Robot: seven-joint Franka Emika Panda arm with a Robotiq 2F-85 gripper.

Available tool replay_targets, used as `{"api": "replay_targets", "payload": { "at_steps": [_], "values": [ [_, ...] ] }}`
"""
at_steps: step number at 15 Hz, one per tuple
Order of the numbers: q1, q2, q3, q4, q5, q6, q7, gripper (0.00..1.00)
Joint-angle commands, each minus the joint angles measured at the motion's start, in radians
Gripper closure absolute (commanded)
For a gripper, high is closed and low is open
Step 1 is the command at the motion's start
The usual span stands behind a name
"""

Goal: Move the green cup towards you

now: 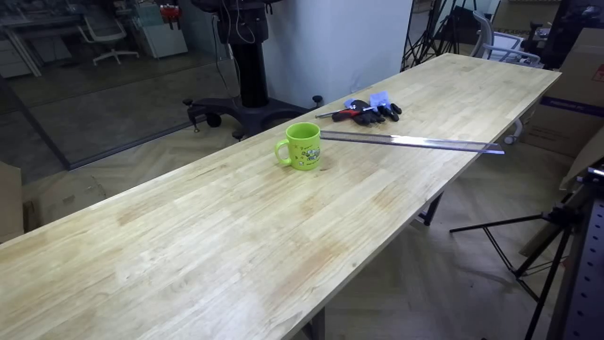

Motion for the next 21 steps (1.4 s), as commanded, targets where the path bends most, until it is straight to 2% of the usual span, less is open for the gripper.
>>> {"api": "replay_targets", "payload": {
  "at_steps": [1,5,8,10,12,13,19,20,21],
  "values": [
    [-0.014,0.001,0.013,0.002,0.007,-0.004,-0.005,0.0],
    [-0.016,0.005,0.022,0.006,-0.006,-0.003,0.003,0.0],
    [-0.005,0.169,0.038,0.154,-0.042,-0.102,-0.005,0.0],
    [0.005,0.285,0.029,0.257,-0.009,-0.189,-0.049,0.0],
    [-0.011,0.4,0.037,0.346,-0.001,-0.216,-0.049,0.0],
    [-0.019,0.463,0.041,0.397,0.004,-0.208,-0.05,0.0],
    [-0.05,0.825,0.08,0.664,-0.082,0.088,0.021,0.0],
    [-0.024,0.889,0.052,0.724,-0.072,0.104,0.018,0.0],
    [-0.06,0.946,0.09,0.776,-0.076,0.104,0.029,0.0]
  ]
}}
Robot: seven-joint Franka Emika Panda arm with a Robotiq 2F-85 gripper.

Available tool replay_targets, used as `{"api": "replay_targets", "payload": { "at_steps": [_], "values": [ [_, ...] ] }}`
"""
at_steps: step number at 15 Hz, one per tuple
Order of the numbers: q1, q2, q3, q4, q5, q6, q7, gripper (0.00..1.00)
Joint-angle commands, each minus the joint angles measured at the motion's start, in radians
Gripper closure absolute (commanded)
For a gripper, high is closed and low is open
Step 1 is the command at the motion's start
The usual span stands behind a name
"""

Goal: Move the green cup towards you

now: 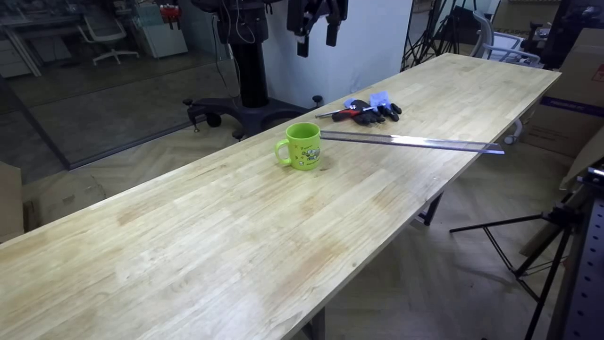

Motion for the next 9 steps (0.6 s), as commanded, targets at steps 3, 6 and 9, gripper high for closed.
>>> {"api": "replay_targets", "payload": {
  "at_steps": [3,6,9],
  "values": [
    [-0.051,0.336,0.06,0.356,-0.005,-0.032,0.041,0.0],
    [-0.064,0.46,0.083,0.498,-0.009,-0.069,0.038,0.0],
    [-0.076,0.547,0.099,0.604,-0.002,-0.112,0.038,0.0]
  ]
}}
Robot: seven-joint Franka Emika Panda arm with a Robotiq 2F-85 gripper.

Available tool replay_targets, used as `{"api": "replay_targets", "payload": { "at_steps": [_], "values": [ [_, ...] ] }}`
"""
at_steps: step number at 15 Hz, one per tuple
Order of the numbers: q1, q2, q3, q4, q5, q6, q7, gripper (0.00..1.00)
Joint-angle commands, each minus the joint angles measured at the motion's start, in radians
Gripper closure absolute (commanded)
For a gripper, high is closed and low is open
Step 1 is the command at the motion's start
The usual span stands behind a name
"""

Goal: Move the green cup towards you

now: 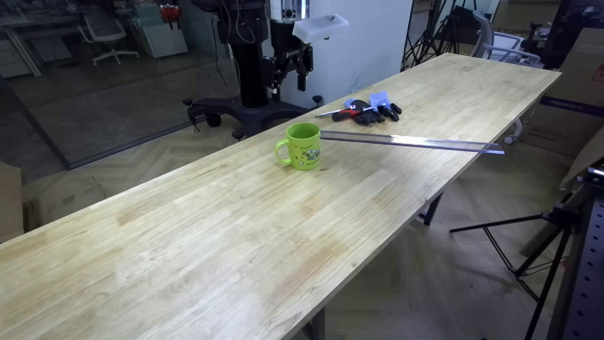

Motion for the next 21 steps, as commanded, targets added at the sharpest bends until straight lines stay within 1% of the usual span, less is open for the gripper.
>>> {"api": "replay_targets", "payload": {
  "at_steps": [1,3,6,8,9,10,11,13,16,19,21],
  "values": [
    [-0.025,0.111,0.031,0.179,0.001,-0.089,0.027,0.0],
    [-0.031,0.122,0.041,0.192,0.011,-0.111,0.035,0.0],
    [-0.035,0.098,0.054,0.173,0.039,-0.17,0.06,0.0],
    [-0.041,0.07,0.063,0.158,0.078,-0.272,0.109,0.0],
    [-0.052,0.061,0.068,0.169,0.103,-0.318,0.124,0.0],
    [-0.035,0.088,0.057,0.152,0.068,-0.236,0.071,0.0],
    [-0.038,0.081,0.059,0.156,0.08,-0.268,0.083,0.0],
    [-0.044,0.069,0.06,0.159,0.09,-0.291,0.093,0.0],
    [-0.027,0.073,0.049,0.133,0.073,-0.263,0.115,0.0],
    [-0.007,0.064,0.045,0.056,0.059,-0.182,0.13,0.0],
    [0.004,0.041,0.052,-0.027,0.066,-0.115,0.141,0.0]
  ]
}}
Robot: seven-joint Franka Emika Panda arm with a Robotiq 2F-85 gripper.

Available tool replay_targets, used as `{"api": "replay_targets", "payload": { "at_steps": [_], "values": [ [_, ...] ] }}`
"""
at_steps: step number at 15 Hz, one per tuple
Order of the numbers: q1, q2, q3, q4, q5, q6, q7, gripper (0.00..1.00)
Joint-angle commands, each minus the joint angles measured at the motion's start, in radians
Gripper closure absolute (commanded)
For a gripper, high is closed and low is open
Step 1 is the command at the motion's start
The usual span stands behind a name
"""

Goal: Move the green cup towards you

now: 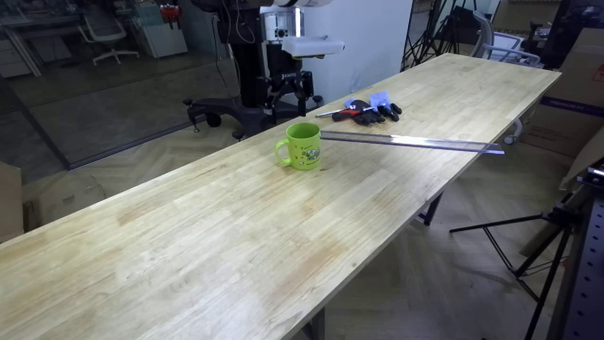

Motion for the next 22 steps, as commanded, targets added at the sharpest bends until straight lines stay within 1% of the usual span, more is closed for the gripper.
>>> {"api": "replay_targets", "payload": {
  "at_steps": [1,5,7,9,10,11,17,19,20,21,22],
  "values": [
    [0.029,-0.057,0.0,-0.153,-0.005,0.119,0.056,0.0],
    [0.061,-0.109,-0.009,-0.31,-0.011,0.287,0.103,0.0],
    [0.07,-0.119,-0.017,-0.347,-0.027,0.343,0.105,0.0],
    [0.07,-0.123,-0.02,-0.365,-0.042,0.36,0.092,0.0],
    [0.071,-0.127,-0.023,-0.377,-0.052,0.372,0.092,0.25],
    [0.067,-0.134,-0.021,-0.39,-0.055,0.387,0.088,0.26],
    [0.065,-0.185,-0.032,-0.463,-0.087,0.42,0.086,0.69],
    [0.061,-0.2,-0.035,-0.481,-0.093,0.42,0.084,0.81],
    [0.059,-0.207,-0.036,-0.488,-0.096,0.416,0.082,0.89],
    [0.055,-0.212,-0.035,-0.494,-0.096,0.411,0.079,0.95],
    [0.053,-0.215,-0.034,-0.497,-0.096,0.405,0.076,0.99]
  ]
}}
